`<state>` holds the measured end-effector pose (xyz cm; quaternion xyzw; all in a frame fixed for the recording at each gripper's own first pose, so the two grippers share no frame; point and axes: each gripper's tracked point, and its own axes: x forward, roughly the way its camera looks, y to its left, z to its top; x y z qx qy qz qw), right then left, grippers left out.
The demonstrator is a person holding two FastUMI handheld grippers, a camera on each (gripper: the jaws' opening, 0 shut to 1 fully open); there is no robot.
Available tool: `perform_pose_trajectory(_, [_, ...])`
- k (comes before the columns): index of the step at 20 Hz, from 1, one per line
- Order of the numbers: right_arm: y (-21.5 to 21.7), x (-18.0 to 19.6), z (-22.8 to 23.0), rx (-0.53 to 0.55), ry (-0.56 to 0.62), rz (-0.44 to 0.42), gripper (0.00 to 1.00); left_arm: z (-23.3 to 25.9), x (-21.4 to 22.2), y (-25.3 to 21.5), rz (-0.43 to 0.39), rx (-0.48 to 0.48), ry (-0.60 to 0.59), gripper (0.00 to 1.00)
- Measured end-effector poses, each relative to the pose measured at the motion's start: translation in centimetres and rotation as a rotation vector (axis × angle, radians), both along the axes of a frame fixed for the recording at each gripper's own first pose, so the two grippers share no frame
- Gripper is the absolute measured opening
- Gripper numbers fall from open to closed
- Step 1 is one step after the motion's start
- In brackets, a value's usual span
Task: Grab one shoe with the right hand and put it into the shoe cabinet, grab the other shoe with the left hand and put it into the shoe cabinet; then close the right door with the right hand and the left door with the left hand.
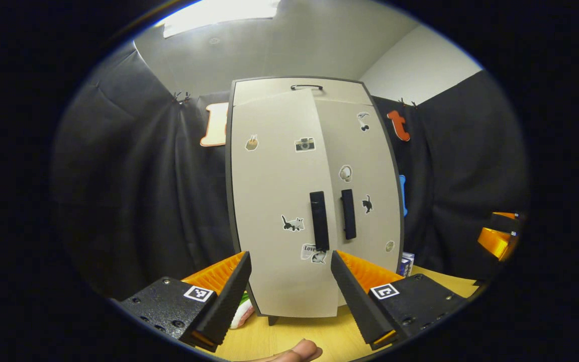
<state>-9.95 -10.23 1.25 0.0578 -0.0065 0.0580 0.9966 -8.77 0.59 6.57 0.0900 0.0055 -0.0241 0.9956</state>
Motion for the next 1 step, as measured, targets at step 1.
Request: perform_pose_trajectory(1, [-0.09,-0.02,0.03,-0.006,-0.001,-0.010,0.96,-0.07,-0.68,-0.14,0.003,0.010,-0.011,0.98])
